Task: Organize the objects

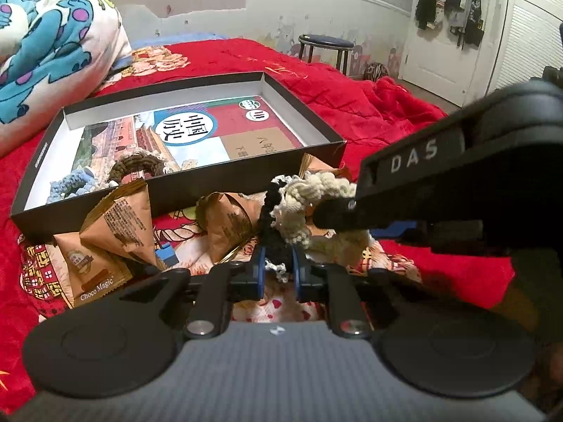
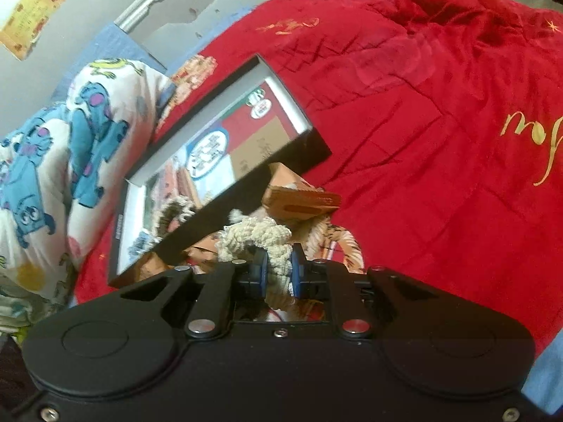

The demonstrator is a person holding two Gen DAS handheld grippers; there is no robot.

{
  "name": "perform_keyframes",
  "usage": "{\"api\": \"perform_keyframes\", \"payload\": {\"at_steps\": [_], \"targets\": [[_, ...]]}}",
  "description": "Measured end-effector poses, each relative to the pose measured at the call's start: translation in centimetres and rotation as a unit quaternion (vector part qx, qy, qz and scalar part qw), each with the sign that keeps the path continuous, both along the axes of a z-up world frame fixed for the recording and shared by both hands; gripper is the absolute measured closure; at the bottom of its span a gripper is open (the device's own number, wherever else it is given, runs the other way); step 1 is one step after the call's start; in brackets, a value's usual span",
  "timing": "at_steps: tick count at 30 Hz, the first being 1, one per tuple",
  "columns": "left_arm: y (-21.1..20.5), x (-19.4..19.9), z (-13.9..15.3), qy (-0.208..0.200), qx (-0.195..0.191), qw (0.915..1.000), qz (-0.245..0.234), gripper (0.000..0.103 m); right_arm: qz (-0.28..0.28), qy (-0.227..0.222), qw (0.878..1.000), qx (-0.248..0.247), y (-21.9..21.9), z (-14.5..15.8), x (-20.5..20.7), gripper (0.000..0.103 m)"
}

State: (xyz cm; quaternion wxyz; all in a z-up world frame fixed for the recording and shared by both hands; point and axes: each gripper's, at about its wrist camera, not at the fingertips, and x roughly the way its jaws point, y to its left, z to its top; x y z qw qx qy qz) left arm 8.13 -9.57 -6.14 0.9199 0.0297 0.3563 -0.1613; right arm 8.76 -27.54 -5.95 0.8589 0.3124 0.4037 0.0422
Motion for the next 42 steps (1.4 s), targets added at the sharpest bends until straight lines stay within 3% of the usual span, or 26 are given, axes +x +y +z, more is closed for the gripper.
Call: {"api": "perform_keyframes", "payload": {"at_steps": [10,17,21,42], "targets": [[1.2,-0.4,1.3,0.003,-0.024,0.9997,0.009,0.085,0.009,-0.051,0.998,0.038,-0.1,1.5,-1.0,0.090],[0.2,-1.2,1.6,0.002,-0.029,0.9995,-0.011,0.085,0.018,-0.095,0.993,0.062,0.3,2.4,-1.5,0.090],[0.2,-1.6,1.9,0.002,-0.032,0.9994,-0.011,0.085,0.022,-0.116,0.991,0.056,0.7,3.1,-1.8,0.090],[2.6,-2.4,5.4,-0.041,-0.082,0.9957,0.011,0.085,0.018,-0.140,0.982,0.127,-1.3,4.5,-2.3,0.090]]}}
